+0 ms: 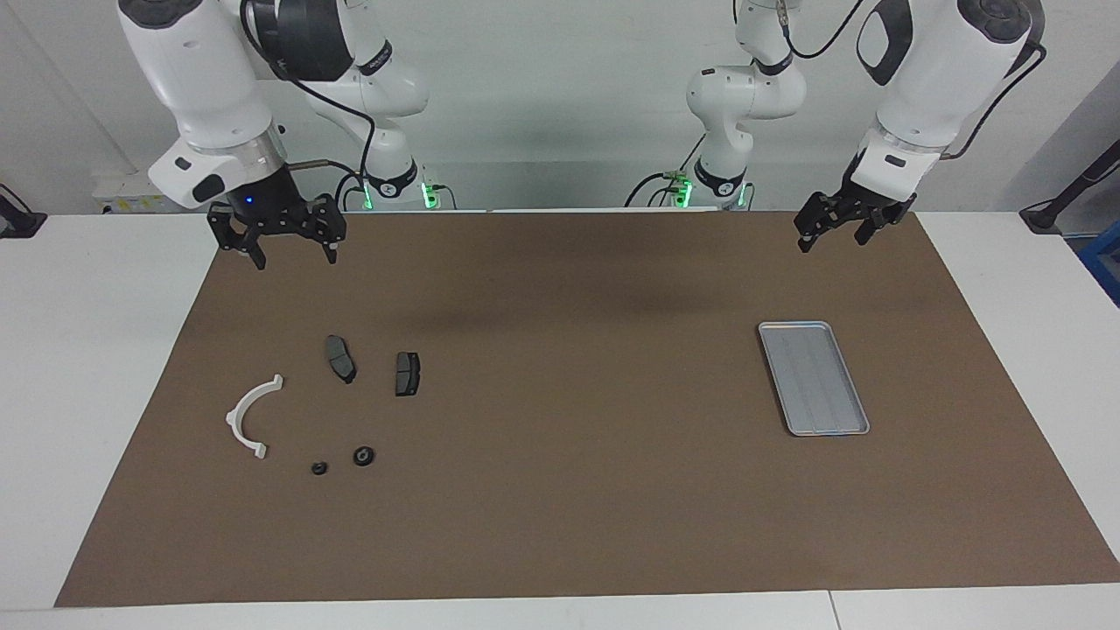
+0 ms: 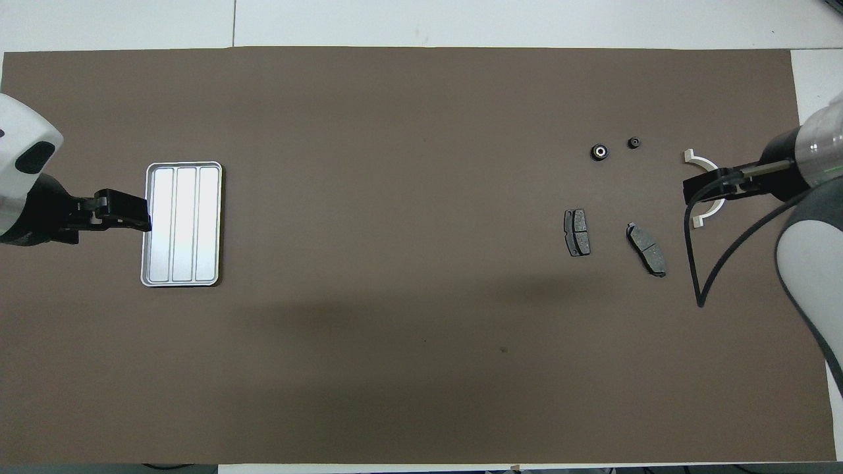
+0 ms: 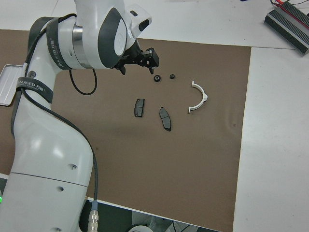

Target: Pick bearing gear from pile to tray

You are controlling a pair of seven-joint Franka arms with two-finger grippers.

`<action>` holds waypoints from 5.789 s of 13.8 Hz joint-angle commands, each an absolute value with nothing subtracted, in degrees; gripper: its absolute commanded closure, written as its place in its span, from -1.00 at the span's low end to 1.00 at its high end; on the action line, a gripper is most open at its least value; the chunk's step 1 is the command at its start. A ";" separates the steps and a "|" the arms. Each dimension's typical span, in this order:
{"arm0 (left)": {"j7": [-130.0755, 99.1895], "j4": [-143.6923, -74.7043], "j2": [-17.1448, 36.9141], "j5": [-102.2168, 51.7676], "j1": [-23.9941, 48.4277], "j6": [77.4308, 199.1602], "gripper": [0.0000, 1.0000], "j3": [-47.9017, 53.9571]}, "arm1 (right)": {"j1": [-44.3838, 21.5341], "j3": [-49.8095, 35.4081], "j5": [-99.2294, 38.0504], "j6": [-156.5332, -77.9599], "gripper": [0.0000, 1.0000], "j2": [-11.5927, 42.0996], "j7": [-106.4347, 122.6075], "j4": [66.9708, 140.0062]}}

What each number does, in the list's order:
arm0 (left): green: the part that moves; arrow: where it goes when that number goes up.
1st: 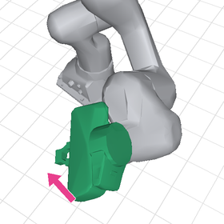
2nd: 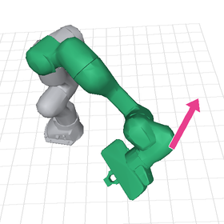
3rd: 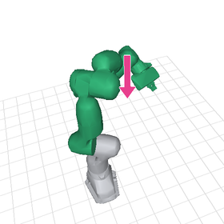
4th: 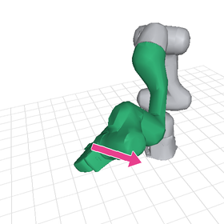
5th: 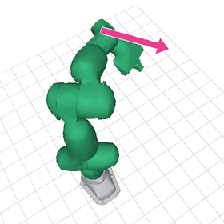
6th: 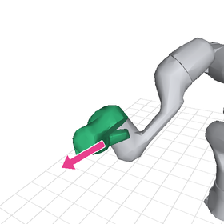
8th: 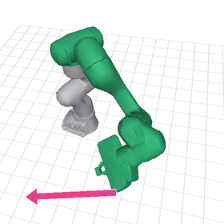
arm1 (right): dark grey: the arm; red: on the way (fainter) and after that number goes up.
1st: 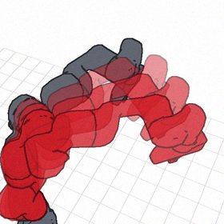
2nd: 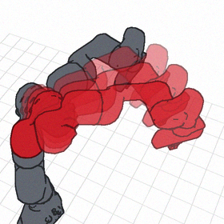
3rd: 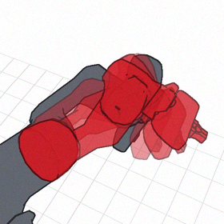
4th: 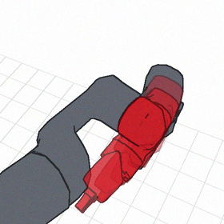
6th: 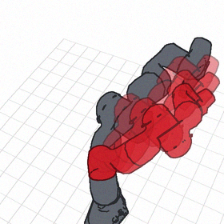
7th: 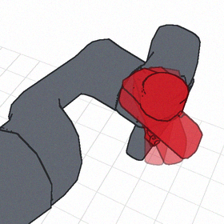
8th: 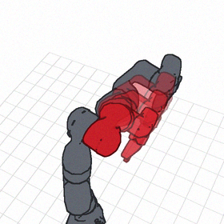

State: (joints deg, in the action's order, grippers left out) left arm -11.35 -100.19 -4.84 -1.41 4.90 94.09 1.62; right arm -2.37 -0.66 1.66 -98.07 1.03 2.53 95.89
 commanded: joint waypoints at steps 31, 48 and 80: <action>-11.25 -100.81 -5.71 -2.20 4.57 93.78 -1.00 1.58 | -4.13 -0.61 5.19 -120.23 -0.88 40.52 -15.20 81.99; -11.25 -100.81 -5.71 -2.20 4.66 93.78 -1.00 1.58 | -3.52 -0.44 4.83 -119.00 1.00 39.99 -15.03 82.09; -11.25 -100.81 -5.71 -2.20 4.66 93.78 -1.00 1.58 | -39.46 -1.93 4.75 -120.49 1.00 45.61 -75.94 73.12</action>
State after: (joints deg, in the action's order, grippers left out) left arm -11.35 -100.19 -4.84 -1.41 4.90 94.09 1.62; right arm -39.60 -1.73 3.42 -118.67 44.94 -74.99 72.57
